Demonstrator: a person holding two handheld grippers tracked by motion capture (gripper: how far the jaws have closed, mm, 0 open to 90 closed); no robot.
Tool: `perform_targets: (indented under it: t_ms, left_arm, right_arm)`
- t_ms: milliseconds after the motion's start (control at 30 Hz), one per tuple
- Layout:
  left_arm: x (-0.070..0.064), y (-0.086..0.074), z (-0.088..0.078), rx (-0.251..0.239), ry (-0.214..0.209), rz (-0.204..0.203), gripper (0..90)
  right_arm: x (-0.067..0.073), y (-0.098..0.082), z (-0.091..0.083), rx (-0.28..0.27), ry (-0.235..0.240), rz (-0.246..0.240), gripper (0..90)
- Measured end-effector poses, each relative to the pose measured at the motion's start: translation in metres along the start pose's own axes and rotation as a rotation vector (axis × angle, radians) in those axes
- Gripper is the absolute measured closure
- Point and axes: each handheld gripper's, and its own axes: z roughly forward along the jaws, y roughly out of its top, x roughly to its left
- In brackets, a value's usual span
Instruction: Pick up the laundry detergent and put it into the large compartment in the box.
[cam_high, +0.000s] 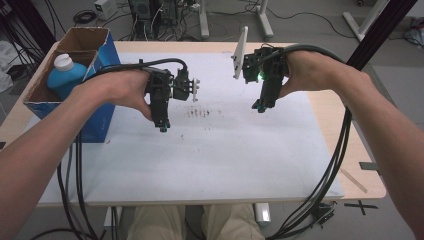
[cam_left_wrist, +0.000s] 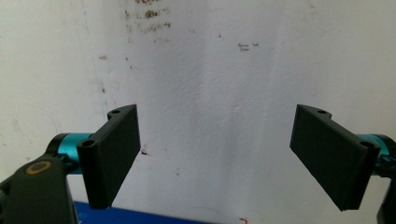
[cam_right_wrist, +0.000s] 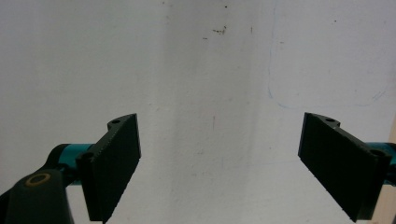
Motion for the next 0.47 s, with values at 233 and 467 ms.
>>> perform_targets:
  t_ms: [233,467]
  left_arm:
    - [-0.0004,-0.0004,-0.0007,0.003,-0.003,0.002,16.2]
    - [-0.0002,-0.0010,-0.0019,-0.003,0.001,0.002,16.2]
  right_arm:
    - [0.0005,0.0000,-0.0005,0.002,-0.002,0.008,12.3]
    - [0.0006,-0.0010,-0.0013,0.000,-0.001,0.011,12.2]
